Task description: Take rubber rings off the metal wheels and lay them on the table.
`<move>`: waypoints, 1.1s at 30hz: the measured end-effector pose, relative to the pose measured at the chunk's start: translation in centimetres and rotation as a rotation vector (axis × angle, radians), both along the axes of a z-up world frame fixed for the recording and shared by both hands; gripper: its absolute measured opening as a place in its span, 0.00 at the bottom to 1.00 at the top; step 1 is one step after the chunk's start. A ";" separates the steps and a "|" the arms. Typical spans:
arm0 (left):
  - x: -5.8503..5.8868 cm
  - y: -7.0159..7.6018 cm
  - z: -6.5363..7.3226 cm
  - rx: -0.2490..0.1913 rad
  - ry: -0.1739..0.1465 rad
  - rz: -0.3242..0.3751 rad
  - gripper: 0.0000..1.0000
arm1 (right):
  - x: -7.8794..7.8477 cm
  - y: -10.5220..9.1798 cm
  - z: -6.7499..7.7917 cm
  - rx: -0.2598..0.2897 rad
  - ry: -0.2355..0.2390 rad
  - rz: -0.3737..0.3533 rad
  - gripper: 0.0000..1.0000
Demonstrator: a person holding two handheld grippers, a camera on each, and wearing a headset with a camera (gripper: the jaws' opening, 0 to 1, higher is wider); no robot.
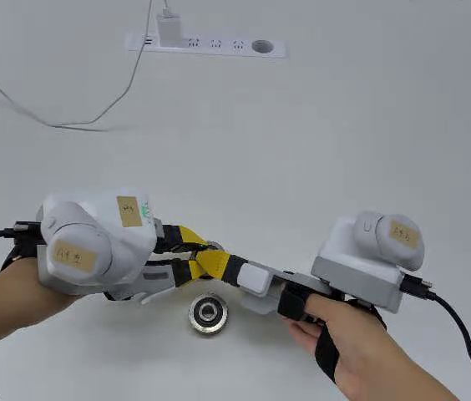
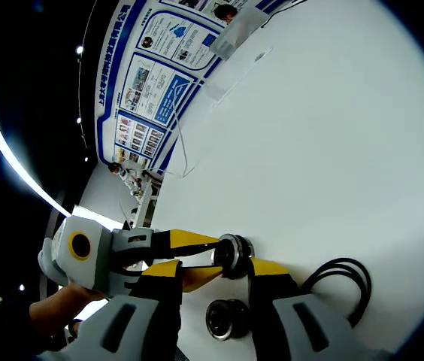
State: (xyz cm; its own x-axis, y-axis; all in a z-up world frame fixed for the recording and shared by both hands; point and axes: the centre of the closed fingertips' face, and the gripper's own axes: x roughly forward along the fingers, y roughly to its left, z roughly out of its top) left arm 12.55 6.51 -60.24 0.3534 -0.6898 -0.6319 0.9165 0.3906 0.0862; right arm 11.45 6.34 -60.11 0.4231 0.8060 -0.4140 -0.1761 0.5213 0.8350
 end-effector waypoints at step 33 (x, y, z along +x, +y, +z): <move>-0.1 0.1 -0.2 0.034 0.000 -0.034 0.13 | 0.3 -0.8 0.2 0.085 -0.006 -0.062 0.27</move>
State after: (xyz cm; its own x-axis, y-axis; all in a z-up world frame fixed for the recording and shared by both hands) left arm 12.50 6.56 -60.43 0.3300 -0.6798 -0.6549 0.9293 0.3558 0.0989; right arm 11.72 5.54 -59.88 0.4757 0.8103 -0.3423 -0.1509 0.4586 0.8757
